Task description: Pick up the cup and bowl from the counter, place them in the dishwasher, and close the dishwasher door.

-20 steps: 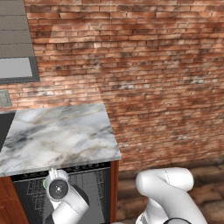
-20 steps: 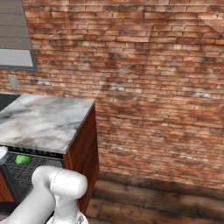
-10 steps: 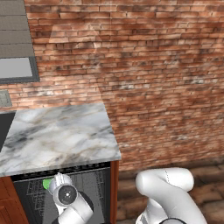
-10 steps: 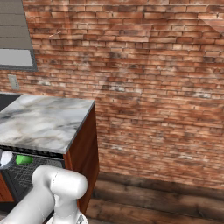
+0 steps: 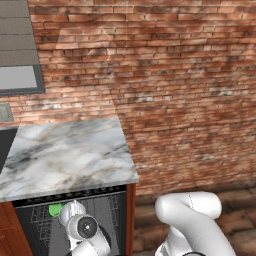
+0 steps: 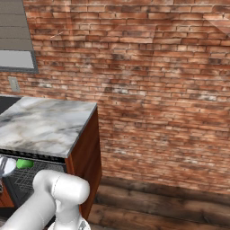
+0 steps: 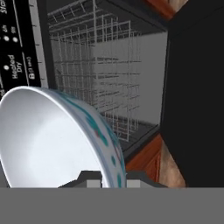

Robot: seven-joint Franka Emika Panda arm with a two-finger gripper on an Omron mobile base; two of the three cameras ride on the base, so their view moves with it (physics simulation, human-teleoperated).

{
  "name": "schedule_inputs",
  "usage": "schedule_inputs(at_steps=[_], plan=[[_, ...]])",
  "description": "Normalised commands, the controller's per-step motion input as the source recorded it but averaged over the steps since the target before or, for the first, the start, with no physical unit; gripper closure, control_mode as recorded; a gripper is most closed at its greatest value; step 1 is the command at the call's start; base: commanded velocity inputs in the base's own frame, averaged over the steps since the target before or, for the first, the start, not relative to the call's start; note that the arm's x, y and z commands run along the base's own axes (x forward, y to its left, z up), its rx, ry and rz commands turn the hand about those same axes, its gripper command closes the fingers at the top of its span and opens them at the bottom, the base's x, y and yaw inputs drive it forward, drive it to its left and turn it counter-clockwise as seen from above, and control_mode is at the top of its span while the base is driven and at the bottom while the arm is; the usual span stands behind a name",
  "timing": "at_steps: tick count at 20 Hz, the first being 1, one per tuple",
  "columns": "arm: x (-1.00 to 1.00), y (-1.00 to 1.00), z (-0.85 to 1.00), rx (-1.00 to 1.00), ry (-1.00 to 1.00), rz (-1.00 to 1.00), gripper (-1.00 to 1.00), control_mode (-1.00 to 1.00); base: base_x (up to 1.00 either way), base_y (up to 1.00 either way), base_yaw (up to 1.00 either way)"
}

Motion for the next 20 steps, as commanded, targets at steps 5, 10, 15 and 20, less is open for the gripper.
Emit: schedule_inputs(at_steps=[5, 10, 15, 20], plan=[[0.00, -0.03, -0.13, 0.18, 0.00, -0.07, 1.00, -1.00, 0.00, 0.00, 0.00], [0.00, -0.10, -0.02, 0.18, 0.00, -0.07, 1.00, -1.00, 0.00, 0.00, 0.00], [0.07, -0.12, -0.01, 0.17, 0.00, -0.08, 1.00, -1.00, 0.00, 0.00, 0.00], [0.22, -0.12, -0.01, 0.16, 0.01, -0.10, 1.00, -1.00, 0.00, 0.00, 0.00]])
